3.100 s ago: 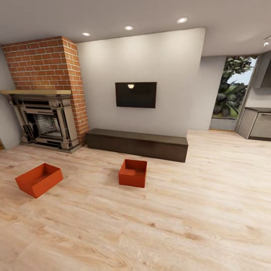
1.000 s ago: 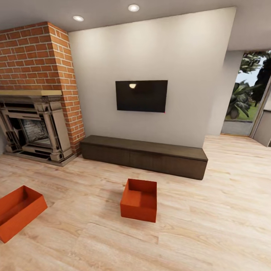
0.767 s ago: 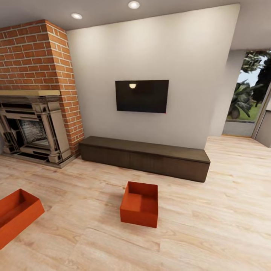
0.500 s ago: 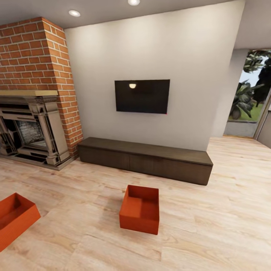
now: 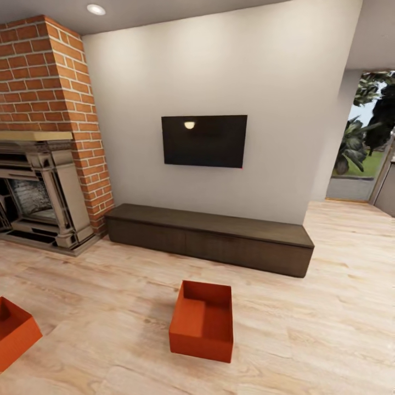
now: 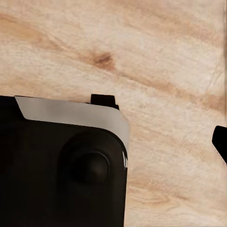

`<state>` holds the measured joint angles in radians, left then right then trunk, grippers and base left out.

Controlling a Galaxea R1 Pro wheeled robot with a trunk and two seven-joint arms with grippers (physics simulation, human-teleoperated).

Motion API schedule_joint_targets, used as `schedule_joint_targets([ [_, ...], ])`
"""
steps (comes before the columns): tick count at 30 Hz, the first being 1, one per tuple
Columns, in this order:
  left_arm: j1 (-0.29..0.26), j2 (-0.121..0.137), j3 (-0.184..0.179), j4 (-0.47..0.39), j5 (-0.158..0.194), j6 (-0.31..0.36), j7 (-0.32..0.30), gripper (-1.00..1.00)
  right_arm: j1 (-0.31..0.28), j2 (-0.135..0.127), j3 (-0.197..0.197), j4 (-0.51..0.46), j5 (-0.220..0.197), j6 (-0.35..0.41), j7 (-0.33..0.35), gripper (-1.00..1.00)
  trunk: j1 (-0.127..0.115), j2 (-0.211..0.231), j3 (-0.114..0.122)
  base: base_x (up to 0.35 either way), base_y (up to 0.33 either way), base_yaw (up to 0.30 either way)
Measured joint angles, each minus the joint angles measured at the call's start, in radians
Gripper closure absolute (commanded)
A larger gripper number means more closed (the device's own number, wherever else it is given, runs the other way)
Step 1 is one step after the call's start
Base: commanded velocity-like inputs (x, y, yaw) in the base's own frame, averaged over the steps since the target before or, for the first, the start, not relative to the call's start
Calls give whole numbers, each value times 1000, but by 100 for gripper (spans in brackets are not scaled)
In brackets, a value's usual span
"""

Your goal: Move the two storage containers from the living room to the garage. In the garage, place one container on the floor and stack the other container on top of it (either order is fine).

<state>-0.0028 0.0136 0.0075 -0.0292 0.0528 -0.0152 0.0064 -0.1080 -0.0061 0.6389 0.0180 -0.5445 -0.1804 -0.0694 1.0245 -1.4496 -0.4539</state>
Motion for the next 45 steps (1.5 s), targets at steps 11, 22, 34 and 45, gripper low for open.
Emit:
schedule_joint_targets([
  [11, 0, 0, 1, 0, 0, -4, -1, -100, 0, 0, 0, 0, -2, 0, 0, -100, 0, 0, 0, 323, 0, -223],
  [22, 0, 0, 3, 0, -2, -10, 0, -100, 0, 0, 0, 0, -2, 0, 0, -100, 0, 0, 0, 323, 0, -12],
  [34, 0, 1, 3, 0, -3, -11, -1, -100, 0, 0, 0, 0, -2, 0, 0, -100, 0, 0, 0, 250, 0, 0],
  [45, 0, 0, 3, 0, -3, -11, -1, -100, 0, -2, 0, 0, -2, 0, 0, -100, 0, 0, 0, 124, 0, 0],
])
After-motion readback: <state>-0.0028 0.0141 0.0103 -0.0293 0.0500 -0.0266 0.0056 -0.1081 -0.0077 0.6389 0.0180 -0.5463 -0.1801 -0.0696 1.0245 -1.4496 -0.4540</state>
